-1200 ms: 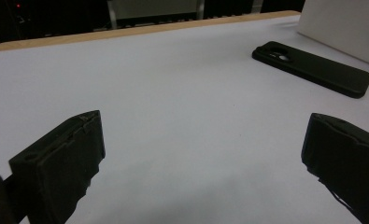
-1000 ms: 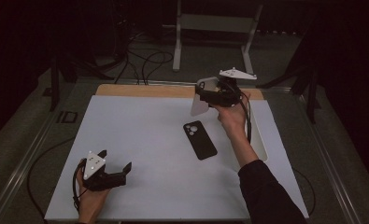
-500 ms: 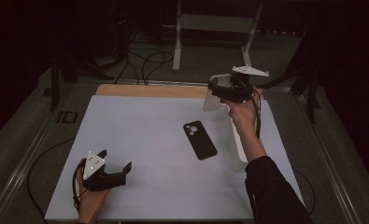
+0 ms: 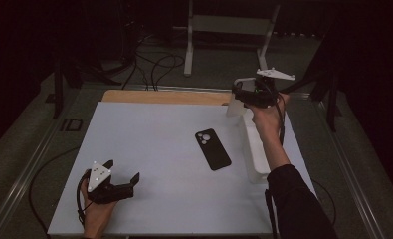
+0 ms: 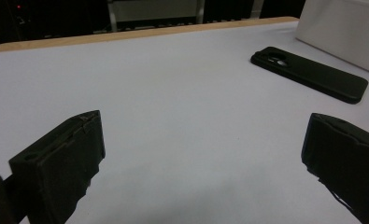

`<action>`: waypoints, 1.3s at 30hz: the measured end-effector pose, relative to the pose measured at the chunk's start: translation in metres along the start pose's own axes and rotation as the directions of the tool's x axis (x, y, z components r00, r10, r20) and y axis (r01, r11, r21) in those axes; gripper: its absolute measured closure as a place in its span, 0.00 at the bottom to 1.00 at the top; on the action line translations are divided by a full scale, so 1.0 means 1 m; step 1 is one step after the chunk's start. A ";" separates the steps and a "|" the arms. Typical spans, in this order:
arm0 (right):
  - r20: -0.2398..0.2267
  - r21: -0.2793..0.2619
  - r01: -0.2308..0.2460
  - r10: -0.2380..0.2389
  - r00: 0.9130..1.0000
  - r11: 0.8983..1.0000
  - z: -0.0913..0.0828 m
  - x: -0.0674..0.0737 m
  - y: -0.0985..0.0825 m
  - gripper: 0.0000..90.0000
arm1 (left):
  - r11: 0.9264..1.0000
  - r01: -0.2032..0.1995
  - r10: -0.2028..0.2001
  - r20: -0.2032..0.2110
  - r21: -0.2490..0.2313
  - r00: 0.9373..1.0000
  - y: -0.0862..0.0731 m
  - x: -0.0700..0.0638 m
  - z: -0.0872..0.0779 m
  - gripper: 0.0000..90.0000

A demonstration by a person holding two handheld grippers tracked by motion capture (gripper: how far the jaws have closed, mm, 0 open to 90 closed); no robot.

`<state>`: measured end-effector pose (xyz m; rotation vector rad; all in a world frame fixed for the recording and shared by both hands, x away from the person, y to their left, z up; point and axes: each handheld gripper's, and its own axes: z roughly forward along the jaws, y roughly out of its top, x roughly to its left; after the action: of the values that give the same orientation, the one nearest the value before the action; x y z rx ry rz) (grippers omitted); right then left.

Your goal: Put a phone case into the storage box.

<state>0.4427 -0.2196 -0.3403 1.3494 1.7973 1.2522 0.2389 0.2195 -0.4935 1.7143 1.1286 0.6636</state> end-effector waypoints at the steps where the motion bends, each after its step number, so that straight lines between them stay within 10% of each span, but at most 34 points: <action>1: 0.005 0.000 -0.001 0.001 1.000 1.000 0.000 -0.002 0.000 0.19 | 1.000 0.000 0.000 0.000 -0.001 1.000 0.000 0.000 0.000 0.00; 39: 0.183 0.073 -0.052 0.038 0.982 0.996 0.013 -0.058 -0.032 0.19 | 1.000 0.006 -0.006 -0.003 -0.006 1.000 0.000 0.000 -0.002 0.00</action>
<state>0.4595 -0.2713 -0.3799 1.5035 1.7119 1.0548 0.2377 0.2206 -0.4927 1.7044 1.1322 0.6650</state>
